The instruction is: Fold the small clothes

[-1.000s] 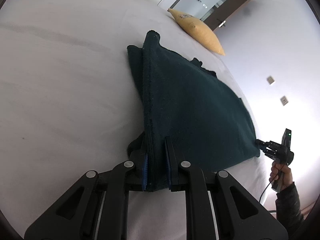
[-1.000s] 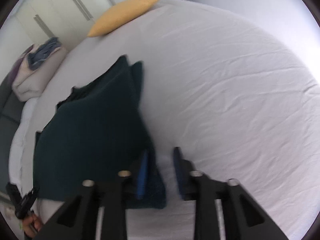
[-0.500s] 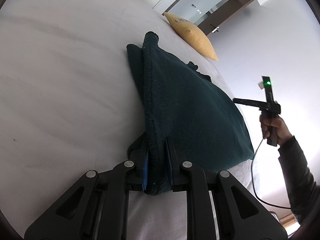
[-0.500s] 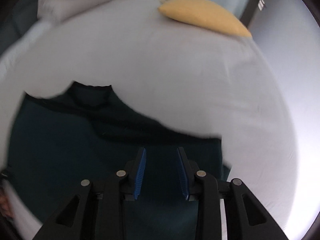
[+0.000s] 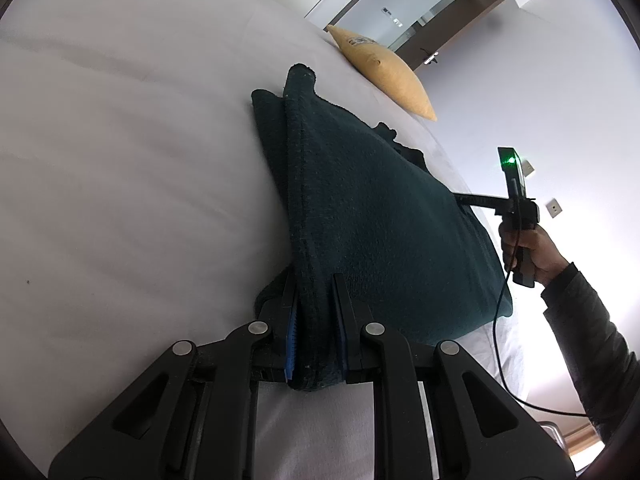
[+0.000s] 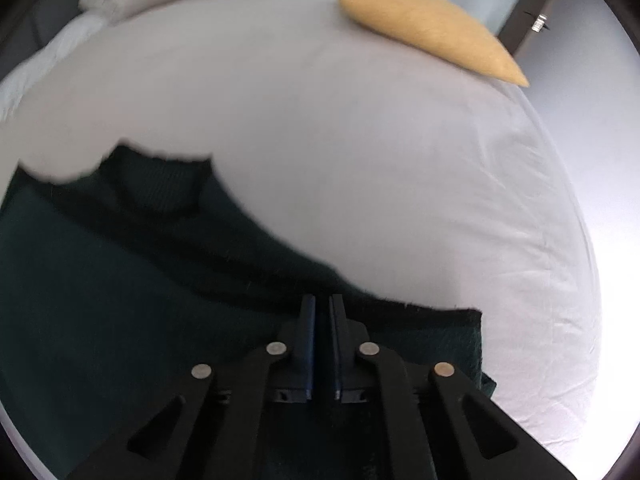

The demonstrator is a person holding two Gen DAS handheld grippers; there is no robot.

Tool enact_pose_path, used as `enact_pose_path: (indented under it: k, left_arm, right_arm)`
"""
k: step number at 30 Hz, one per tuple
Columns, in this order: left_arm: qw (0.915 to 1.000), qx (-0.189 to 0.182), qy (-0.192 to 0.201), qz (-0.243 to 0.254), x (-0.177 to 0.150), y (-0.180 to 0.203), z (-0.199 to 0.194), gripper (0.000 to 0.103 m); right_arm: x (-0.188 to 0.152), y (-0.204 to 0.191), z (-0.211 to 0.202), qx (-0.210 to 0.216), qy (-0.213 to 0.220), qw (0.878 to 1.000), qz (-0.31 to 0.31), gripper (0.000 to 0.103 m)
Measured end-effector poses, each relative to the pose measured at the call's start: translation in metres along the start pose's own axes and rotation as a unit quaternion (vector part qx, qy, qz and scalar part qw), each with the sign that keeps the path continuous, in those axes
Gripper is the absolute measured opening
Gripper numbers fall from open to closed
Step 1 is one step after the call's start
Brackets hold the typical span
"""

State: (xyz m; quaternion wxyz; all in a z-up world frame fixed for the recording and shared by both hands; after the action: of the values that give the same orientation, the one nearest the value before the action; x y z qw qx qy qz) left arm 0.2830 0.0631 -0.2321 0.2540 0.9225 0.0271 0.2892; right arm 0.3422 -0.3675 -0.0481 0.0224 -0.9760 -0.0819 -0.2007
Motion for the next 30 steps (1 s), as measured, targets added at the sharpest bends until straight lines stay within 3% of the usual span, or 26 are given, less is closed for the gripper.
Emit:
enact_pose_path:
  k: [4, 6, 9, 13, 15, 18, 20, 21, 22, 23, 25, 26, 27, 28, 29, 30]
  left_arm:
    - [1.0000, -0.003, 0.001, -0.002, 0.000, 0.001, 0.000, 0.016]
    - [1.0000, -0.005, 0.000, -0.004, 0.000, 0.000, 0.000, 0.016]
    - [1.0000, -0.005, 0.001, -0.003, 0.000, 0.000, 0.000, 0.016]
    - [1.0000, -0.008, 0.002, -0.005, 0.000, -0.002, 0.002, 0.016]
    - [1.0000, -0.007, 0.002, -0.004, 0.000, -0.002, 0.002, 0.016]
    - [1.0000, -0.007, 0.003, -0.004, 0.001, -0.002, 0.001, 0.016]
    - [1.0000, -0.006, 0.003, -0.003, 0.001, -0.001, 0.002, 0.016]
    - [1.0000, -0.007, 0.003, -0.004, 0.001, -0.002, 0.003, 0.016]
    - [0.9999, -0.009, 0.003, -0.005, 0.001, -0.003, 0.002, 0.016]
    - [0.9999, -0.010, 0.003, -0.005, 0.001, -0.004, 0.003, 0.016]
    - [0.9999, -0.012, 0.003, -0.007, 0.001, -0.005, 0.003, 0.016]
    - [0.9999, -0.012, 0.003, -0.007, 0.001, -0.006, 0.003, 0.016]
    - [0.9999, -0.012, 0.004, -0.007, 0.001, -0.006, 0.003, 0.016]
    - [0.9999, -0.012, 0.004, -0.006, 0.001, -0.006, 0.003, 0.016]
    - [0.9999, -0.012, 0.004, -0.006, 0.001, -0.006, 0.003, 0.016]
    - [0.9999, -0.012, 0.004, -0.007, 0.002, -0.007, 0.003, 0.016]
  right_arm:
    - [0.004, 0.022, -0.004, -0.027, 0.052, 0.996, 0.064, 0.001]
    - [0.002, 0.049, -0.010, -0.044, 0.085, 0.987, 0.129, 0.001]
    - [-0.011, 0.074, -0.020, -0.011, 0.111, 0.973, 0.201, 0.001]
    - [-0.022, 0.065, -0.053, 0.072, 0.162, 0.966, 0.188, 0.005]
    - [-0.022, 0.042, -0.058, 0.133, 0.147, 0.968, 0.156, 0.005]
    - [-0.021, 0.011, -0.046, 0.151, 0.105, 0.976, 0.115, 0.006]
    - [-0.021, 0.030, -0.017, 0.157, 0.072, 0.972, 0.162, 0.023]
    - [-0.026, 0.041, -0.006, 0.155, 0.065, 0.967, 0.191, 0.018]
    - [-0.034, 0.056, 0.000, 0.168, 0.078, 0.956, 0.228, 0.000]
    - [-0.041, 0.079, 0.003, 0.196, 0.104, 0.936, 0.272, 0.000]
    - [-0.043, 0.104, -0.002, 0.191, 0.136, 0.923, 0.305, 0.000]
    - [-0.042, 0.113, -0.013, 0.112, 0.147, 0.933, 0.309, 0.003]
    - [-0.044, 0.124, -0.022, 0.048, 0.156, 0.934, 0.319, 0.009]
    - [-0.047, 0.134, -0.026, 0.044, 0.166, 0.927, 0.335, 0.015]
    - [-0.058, 0.150, -0.036, 0.062, 0.184, 0.905, 0.380, 0.021]
    - [-0.065, 0.153, -0.043, 0.075, 0.194, 0.895, 0.396, 0.021]
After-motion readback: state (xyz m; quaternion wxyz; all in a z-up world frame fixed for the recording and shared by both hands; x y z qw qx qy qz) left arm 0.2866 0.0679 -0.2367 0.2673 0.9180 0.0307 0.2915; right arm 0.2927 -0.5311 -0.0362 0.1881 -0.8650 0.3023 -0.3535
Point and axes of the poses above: each gripper's, at about its wrist camera, not at the fingertips, and z roughly the way its jaws point, y to its right, x to its top, the point moved 1 cm from there along z, roughly the way its jaws point, and after that the axes turned 10 degrees about x, right-handed, at the moved point
